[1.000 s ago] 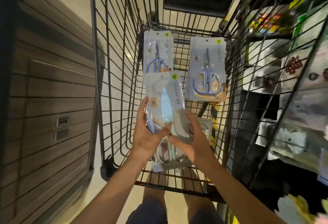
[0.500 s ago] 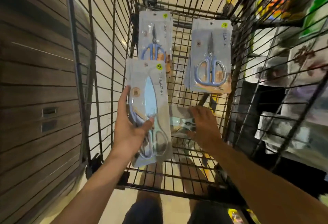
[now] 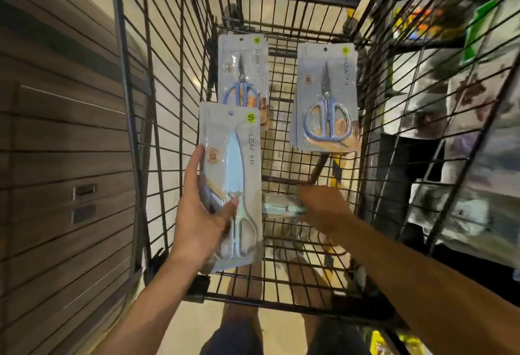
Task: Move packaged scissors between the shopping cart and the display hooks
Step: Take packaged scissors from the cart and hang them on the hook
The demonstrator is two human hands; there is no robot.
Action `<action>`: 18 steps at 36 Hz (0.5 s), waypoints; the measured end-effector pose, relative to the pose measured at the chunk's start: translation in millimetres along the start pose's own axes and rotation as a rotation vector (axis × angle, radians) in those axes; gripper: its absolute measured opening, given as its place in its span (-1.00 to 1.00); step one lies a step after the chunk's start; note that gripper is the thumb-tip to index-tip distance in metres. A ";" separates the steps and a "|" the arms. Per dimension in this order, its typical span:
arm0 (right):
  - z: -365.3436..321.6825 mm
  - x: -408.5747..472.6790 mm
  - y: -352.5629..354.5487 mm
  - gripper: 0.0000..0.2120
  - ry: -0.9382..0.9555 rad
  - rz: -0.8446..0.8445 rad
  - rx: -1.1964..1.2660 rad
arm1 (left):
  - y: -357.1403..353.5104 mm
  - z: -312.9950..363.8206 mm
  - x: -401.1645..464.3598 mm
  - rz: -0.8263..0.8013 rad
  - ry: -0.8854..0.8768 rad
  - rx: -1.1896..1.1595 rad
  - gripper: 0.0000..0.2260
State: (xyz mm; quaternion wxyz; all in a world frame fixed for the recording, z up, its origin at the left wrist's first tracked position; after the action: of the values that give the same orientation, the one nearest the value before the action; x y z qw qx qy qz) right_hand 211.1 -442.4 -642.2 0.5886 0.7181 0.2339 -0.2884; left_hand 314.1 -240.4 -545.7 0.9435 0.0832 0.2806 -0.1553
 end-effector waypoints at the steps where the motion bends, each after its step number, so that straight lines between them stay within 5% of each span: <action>1: -1.2 -3.7 2.3 -0.65 0.007 -0.020 0.022 | 1.0 1.8 -1.0 -0.002 -0.004 0.013 -0.08; 6: -2.7 -29.5 27.5 -0.52 -0.067 0.018 0.192 | 5.3 36.8 -14.8 -0.015 -0.065 0.078 -0.08; 11: 5.5 -79.8 78.6 -0.24 -0.215 0.239 0.608 | 14.8 83.6 -29.8 0.011 -0.117 0.087 -0.11; 18: 7.6 -164.7 152.5 -0.13 -0.297 0.433 0.956 | 22.7 167.8 -63.8 0.008 -0.246 0.103 -0.15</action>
State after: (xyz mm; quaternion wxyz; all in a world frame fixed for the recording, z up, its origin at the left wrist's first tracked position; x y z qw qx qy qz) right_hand 193.7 -479.4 -421.4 0.2690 0.8890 -0.1620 -0.3333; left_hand 355.6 -244.4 -369.6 0.9660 0.1130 0.1538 -0.1746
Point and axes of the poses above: each hand's wrist, its own x-axis towards the middle knuckle, its own y-axis out of the back of the hand, z = x × y, the point moved 8 cm from there along x, towards the middle knuckle, and after that the axes turned 13 degrees about -x, right-handed, at the moved point
